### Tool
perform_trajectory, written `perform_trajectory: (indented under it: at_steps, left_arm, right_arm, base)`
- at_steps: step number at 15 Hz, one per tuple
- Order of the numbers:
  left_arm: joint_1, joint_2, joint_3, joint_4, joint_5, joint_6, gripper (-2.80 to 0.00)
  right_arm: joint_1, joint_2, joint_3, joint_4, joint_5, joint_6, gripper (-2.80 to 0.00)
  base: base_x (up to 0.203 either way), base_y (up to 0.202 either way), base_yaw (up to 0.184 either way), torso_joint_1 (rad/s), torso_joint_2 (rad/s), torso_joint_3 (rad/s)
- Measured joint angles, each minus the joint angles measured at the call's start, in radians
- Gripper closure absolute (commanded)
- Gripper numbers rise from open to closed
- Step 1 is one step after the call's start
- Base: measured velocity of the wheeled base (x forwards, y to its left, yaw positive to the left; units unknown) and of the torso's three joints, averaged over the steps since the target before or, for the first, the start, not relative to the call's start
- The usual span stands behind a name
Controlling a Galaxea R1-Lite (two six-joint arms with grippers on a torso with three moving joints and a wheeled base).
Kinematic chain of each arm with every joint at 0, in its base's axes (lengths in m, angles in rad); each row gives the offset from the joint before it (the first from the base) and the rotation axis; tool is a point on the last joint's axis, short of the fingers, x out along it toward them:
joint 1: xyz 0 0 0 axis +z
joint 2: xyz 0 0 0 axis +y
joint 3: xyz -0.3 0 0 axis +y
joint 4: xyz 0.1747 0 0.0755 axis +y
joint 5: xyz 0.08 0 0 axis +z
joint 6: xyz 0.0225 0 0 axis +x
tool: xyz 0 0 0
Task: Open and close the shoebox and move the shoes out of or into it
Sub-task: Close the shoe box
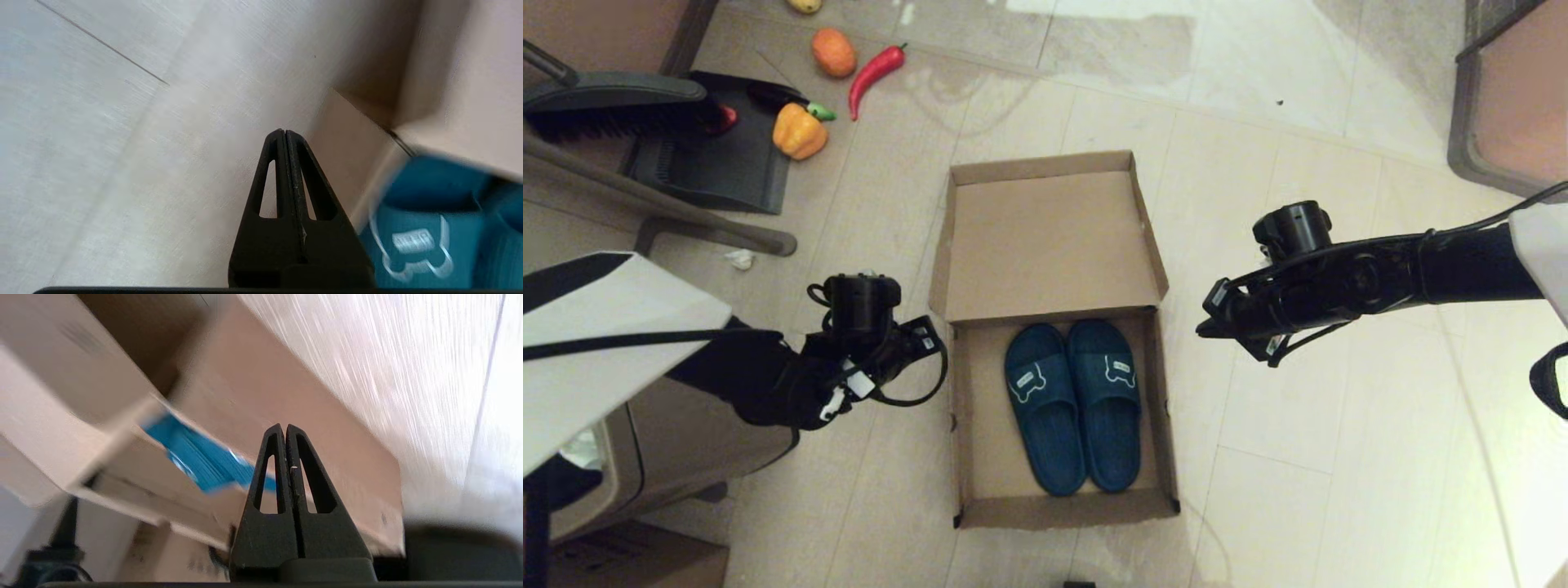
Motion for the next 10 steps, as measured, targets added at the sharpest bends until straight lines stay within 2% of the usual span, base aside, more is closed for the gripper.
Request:
perform_trajectory:
  at_steps: [3,5,7,8,10]
  left_arm:
    - [0.036,0.001,-0.106,0.011,-0.025,0.01,0.0]
    - [0.066,0.035,-0.247,0.031,-0.065,0.025,0.0]
    - [0.076,0.098,-0.394,0.053,-0.141,0.034,0.0]
    - [0.079,0.132,-0.459,0.057,-0.185,0.035,0.0]
    - [0.088,0.2,-0.587,0.06,-0.236,0.037,0.0]
  right_arm:
    - [-0.035,0.051,-0.167,-0.004,0.023,0.005,0.0]
    - [-0.06,0.109,-0.286,-0.029,0.099,0.001,0.0]
    - [-0.074,0.164,-0.327,-0.116,0.226,0.0,0.0]
    - [-0.076,0.186,-0.334,-0.154,0.261,0.0,0.0]
    - [-0.08,0.222,-0.339,-0.231,0.278,0.009,0.0]
  base:
    - [0.0,0.0,0.0,0.0,0.0,0.0]
    - [0.0,0.0,0.0,0.0,0.0,0.0]
    - [0.0,0.0,0.0,0.0,0.0,0.0]
    - [0.0,0.0,0.0,0.0,0.0,0.0]
    - [0.0,0.0,0.0,0.0,0.0,0.0]
